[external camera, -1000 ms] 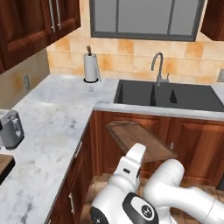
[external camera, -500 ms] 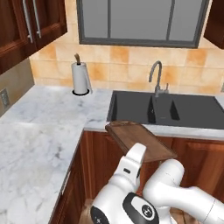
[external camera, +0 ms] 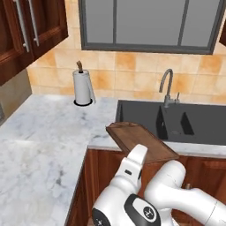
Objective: Move the cutting board and knife to the sink. Then move spray from the shelves to the counter.
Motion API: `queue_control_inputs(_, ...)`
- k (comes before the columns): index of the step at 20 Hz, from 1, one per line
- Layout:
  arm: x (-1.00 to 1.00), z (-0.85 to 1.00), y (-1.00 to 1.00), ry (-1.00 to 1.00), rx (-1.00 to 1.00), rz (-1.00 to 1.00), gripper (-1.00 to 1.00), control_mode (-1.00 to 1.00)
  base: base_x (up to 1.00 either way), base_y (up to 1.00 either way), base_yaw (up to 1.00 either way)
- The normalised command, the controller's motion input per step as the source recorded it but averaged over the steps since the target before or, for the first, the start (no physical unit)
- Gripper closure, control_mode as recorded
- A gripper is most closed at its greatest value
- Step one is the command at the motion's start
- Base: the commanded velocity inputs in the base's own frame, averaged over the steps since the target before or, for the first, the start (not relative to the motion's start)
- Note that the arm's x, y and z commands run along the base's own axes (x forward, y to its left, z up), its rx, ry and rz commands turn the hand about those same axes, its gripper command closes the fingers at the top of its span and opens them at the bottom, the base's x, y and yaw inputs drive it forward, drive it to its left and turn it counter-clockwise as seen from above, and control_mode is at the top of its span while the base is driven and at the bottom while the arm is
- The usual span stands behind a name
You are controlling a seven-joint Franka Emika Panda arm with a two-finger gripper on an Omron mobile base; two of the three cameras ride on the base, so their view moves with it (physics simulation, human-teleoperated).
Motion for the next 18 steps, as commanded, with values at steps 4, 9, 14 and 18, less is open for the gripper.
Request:
queue_control_inputs(4,0.00,0.00,0.00,0.00,0.00,0.00,1.00,1.00,0.71,0.10,-0.06)
queue_control_inputs(9,0.00,0.00,0.00,0.00,0.00,0.00,1.00,1.00,0.63,0.05,-0.06)
queue_control_inputs(14,0.00,0.00,0.00,0.00,0.00,0.00,1.00,1.00,0.48,0.04,-0.03)
queue_control_inputs(18,0.00,0.00,0.00,0.00,0.00,0.00,1.00,1.00,0.13,0.01,-0.02)
